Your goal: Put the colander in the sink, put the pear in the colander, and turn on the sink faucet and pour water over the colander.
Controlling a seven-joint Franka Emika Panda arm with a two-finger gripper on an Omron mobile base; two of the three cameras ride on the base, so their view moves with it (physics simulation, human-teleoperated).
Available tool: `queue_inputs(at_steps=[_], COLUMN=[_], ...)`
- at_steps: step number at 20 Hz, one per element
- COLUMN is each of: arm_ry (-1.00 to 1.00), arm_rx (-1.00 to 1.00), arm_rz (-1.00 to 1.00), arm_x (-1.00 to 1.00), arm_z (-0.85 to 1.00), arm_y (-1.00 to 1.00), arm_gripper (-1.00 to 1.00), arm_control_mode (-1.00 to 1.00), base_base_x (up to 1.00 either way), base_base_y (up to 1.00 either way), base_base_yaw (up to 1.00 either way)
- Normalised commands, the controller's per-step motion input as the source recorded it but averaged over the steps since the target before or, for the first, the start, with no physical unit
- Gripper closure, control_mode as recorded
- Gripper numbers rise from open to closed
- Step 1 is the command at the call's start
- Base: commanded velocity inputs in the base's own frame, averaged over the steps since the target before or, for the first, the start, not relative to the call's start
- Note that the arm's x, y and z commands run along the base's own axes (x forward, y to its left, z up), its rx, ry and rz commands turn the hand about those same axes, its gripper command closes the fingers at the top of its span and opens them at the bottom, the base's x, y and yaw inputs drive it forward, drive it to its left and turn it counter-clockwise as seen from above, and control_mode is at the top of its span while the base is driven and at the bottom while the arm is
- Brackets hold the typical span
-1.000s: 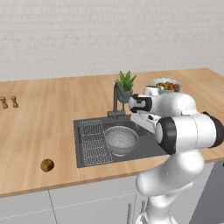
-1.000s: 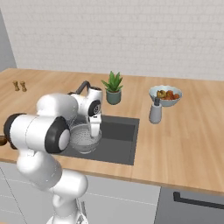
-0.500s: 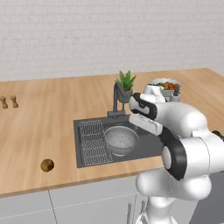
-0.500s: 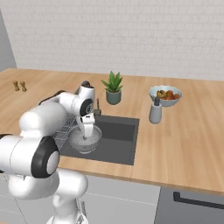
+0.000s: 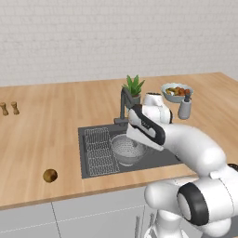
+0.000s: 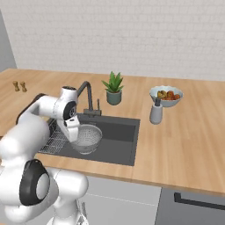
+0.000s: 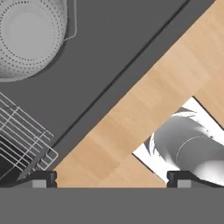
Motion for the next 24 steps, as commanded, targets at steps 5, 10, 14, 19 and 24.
queue_inputs(at_steps=[5, 10, 14, 19, 24], arm_ry=[0.0, 0.0, 0.0, 0.01, 0.0], arm_rx=[0.0, 0.0, 0.0, 0.0, 0.0], arm_rz=[0.19, 0.3, 0.38, 0.33, 0.16], arm_x=[-0.25, -0.09, -0.06, 0.0, 0.03], arm_z=[0.22, 0.15, 0.02, 0.0, 0.0], arm_y=[0.85, 0.96, 0.87, 0.98, 0.96], arm_gripper=[-1.0, -1.0, -1.0, -1.0, -1.0], arm_control_mode=[-1.0, -1.0, -1.0, -1.0, -1.0], base_base_x=[0.0, 0.0, 0.0, 0.0, 0.0], base_base_y=[0.0, 0.0, 0.0, 0.0, 0.0], base_base_yaw=[0.0, 0.0, 0.0, 0.0, 0.0])
